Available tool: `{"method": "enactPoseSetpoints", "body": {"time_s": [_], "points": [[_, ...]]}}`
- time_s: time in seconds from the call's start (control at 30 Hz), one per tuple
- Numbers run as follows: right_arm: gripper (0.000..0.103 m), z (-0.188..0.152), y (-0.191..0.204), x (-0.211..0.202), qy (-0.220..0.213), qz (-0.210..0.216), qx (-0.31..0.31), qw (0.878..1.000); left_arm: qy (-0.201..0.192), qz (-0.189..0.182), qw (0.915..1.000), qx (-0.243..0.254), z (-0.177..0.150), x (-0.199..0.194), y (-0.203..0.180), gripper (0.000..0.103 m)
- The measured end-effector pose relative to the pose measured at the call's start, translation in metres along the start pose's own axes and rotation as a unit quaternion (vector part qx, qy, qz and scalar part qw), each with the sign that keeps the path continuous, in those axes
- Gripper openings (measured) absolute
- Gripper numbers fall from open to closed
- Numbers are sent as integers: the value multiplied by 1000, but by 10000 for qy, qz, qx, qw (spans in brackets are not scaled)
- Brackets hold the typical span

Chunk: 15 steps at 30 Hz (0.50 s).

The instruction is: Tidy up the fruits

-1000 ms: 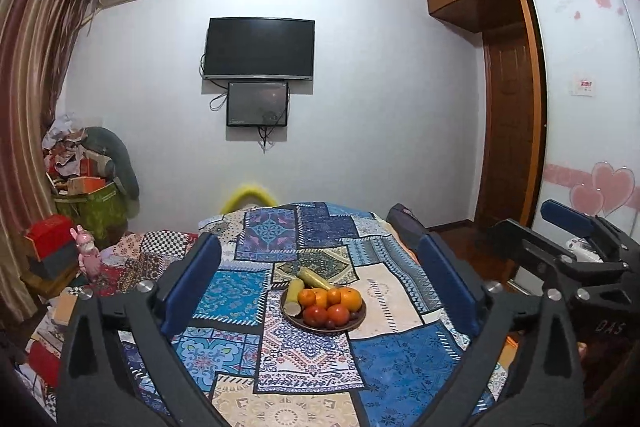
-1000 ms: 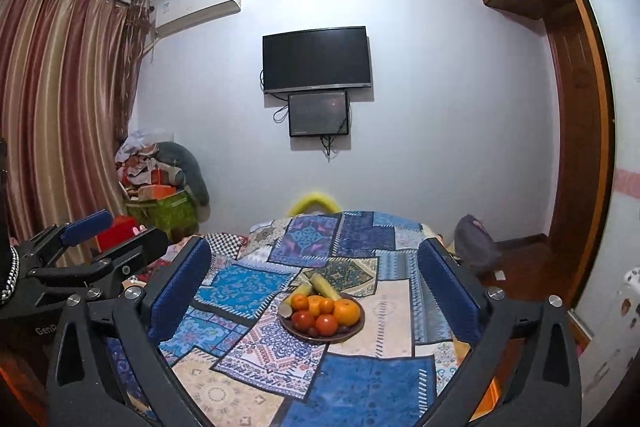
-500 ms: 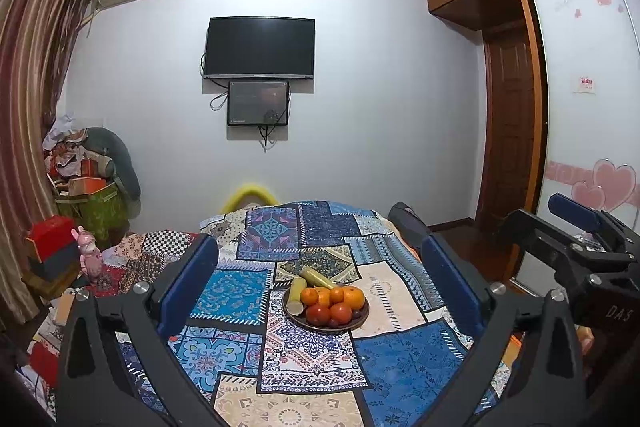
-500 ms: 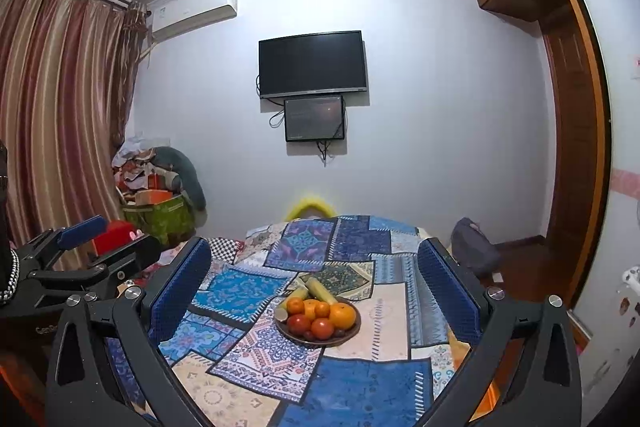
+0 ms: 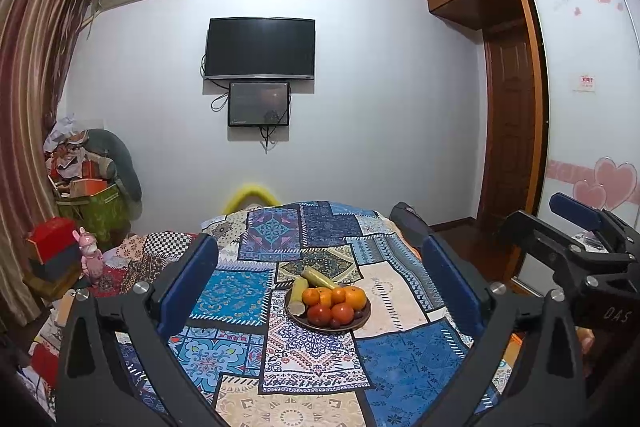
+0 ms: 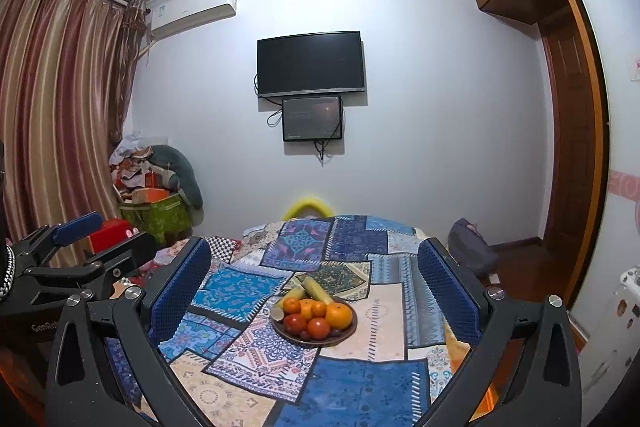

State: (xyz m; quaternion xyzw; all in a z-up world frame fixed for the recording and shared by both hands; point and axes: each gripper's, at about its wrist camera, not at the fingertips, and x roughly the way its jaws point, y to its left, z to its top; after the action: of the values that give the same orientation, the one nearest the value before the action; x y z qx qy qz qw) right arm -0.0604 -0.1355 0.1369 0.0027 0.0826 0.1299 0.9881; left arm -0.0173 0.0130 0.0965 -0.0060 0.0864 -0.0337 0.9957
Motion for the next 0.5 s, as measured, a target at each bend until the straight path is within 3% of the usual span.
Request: {"method": "enactPoseSetpoints", "body": {"time_s": [0.5], "points": [[103,2,1,-3,-19,-22,-26,10000,25,-7,10000,-10,2,3,3,103]]}}
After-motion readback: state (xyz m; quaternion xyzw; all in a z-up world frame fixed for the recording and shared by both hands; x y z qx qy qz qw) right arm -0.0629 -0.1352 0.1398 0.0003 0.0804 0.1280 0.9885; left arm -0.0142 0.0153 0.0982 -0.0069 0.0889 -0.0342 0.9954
